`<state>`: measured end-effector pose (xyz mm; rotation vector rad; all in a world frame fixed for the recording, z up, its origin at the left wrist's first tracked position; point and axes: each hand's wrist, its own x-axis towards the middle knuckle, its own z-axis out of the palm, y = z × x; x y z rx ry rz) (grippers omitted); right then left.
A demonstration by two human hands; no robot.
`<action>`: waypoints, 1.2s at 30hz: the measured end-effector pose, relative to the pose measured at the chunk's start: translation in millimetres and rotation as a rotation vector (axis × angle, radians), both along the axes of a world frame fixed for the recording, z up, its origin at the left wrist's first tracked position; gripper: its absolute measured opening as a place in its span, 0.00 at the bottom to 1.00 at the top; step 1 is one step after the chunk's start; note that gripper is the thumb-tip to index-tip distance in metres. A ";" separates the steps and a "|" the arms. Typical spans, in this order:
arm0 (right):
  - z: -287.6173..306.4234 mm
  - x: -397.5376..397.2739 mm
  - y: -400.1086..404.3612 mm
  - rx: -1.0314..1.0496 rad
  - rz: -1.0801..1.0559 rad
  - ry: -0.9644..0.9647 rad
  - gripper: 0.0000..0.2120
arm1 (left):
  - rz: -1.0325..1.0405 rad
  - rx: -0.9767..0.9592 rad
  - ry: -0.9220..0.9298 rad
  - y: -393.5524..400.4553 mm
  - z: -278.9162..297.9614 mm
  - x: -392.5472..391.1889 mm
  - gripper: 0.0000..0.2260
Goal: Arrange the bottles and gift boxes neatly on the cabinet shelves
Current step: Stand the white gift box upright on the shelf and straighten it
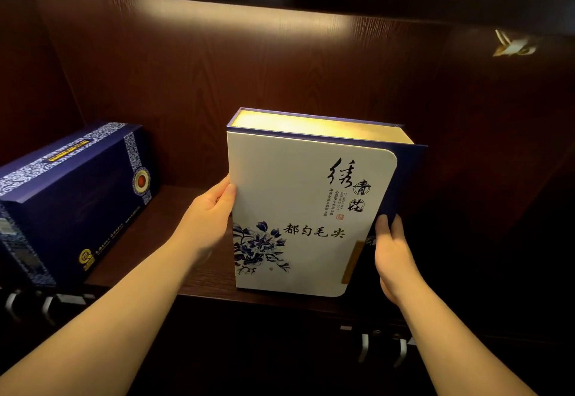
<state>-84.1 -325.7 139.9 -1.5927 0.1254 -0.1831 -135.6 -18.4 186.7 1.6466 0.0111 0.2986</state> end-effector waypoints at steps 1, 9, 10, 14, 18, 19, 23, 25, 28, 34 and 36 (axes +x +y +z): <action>-0.4 0.0 0.2 0.003 0.000 -0.003 0.30 | 0.004 -0.004 0.004 -0.5 0.2 0.0 0.14; 0.8 -1.3 2.9 0.005 -0.017 -0.028 0.27 | 0.013 -0.038 0.001 -0.7 -2.3 4.4 0.15; 0.6 -1.8 2.9 0.003 -0.019 -0.030 0.27 | 0.017 -0.029 -0.003 -0.9 -2.5 4.3 0.16; -1.3 -3.4 2.7 0.013 -0.030 -0.040 0.27 | 0.015 -0.041 -0.011 -3.3 -0.7 2.9 0.15; 0.0 -4.9 3.6 0.018 -0.014 -0.039 0.25 | 0.024 -0.062 -0.006 -5.1 0.0 2.0 0.16; 0.4 -5.0 3.8 0.017 -0.012 -0.039 0.25 | 0.027 -0.061 -0.009 -5.4 0.1 2.0 0.17; 0.6 -4.6 3.3 0.031 -0.007 -0.033 0.27 | 0.010 -0.047 -0.022 -4.0 -1.1 2.7 0.14; 0.7 -5.0 1.3 0.067 -0.006 -0.024 0.28 | 0.001 -0.017 -0.039 -5.7 -2.7 1.3 0.13; 1.7 -6.9 -0.7 0.120 0.004 -0.049 0.27 | -0.001 0.077 -0.085 -12.1 -7.3 -5.3 0.15; 2.6 -6.4 -0.6 0.089 0.031 -0.058 0.23 | -0.054 0.041 -0.075 -14.6 -15.7 -5.5 0.19; 3.0 -3.7 -0.2 0.091 0.016 -0.061 0.23 | -0.073 0.014 -0.049 -14.0 -16.4 -5.7 0.20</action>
